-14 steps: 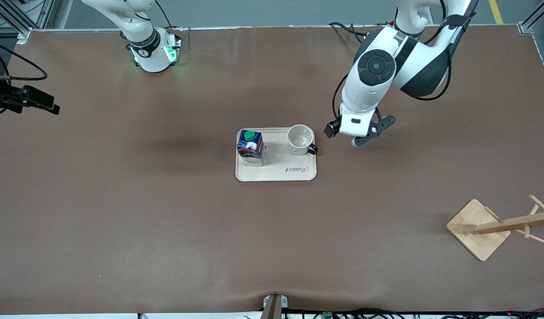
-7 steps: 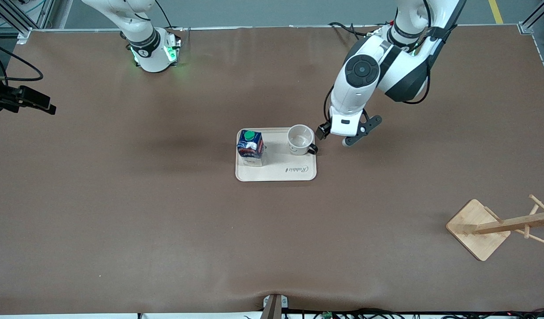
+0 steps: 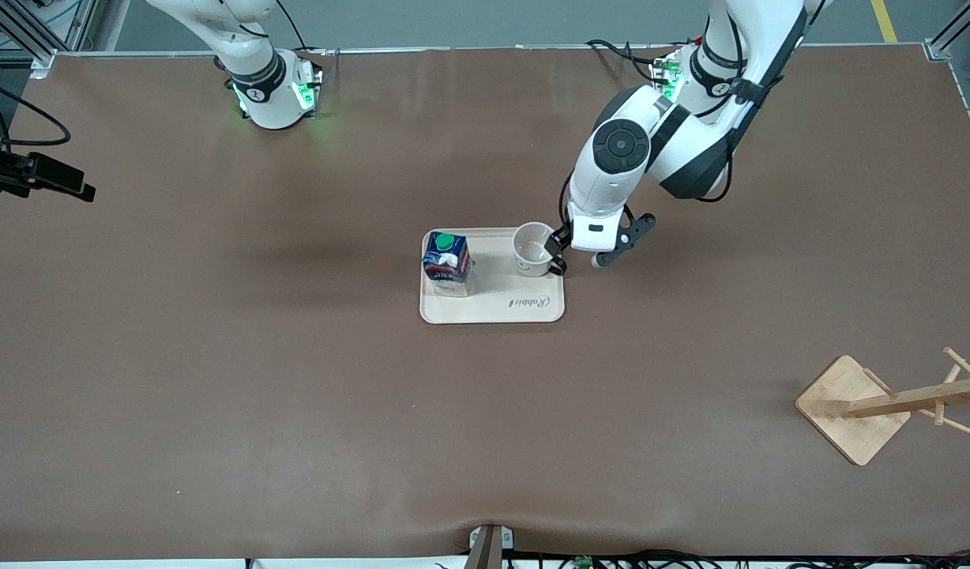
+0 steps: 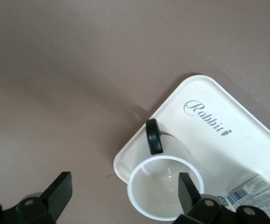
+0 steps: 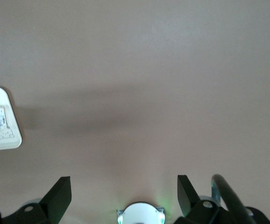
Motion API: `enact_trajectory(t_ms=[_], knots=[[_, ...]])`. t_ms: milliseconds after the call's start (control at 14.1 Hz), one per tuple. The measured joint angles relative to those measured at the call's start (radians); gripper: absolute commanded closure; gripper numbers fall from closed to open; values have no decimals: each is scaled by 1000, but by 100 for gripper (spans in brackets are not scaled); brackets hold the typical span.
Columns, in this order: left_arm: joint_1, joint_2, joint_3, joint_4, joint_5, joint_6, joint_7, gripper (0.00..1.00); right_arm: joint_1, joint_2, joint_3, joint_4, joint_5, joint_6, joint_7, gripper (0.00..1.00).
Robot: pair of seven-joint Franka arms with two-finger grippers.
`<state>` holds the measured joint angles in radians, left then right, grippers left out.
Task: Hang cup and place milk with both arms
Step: 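Lower the left gripper over the white mug's rim, then grasp the mug rim with the left gripper while the right gripper reaches the carton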
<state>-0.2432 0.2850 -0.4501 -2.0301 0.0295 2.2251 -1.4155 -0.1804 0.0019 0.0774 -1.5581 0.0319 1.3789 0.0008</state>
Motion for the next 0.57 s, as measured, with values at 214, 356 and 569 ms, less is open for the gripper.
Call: enact_trajectory(t_ms=[214, 356, 569], knots=[[-27, 37, 0, -1, 0, 35, -28, 0, 0, 41, 2, -8, 2, -13, 0, 0], [-35, 52, 0, -1, 0, 50, -33, 0, -8, 93, 1, -2, 26, -2, 0, 0], [-45, 66, 0, -25, 0, 105, -38, 0, -54, 118, 0, 11, 73, 0, -2, 0]])
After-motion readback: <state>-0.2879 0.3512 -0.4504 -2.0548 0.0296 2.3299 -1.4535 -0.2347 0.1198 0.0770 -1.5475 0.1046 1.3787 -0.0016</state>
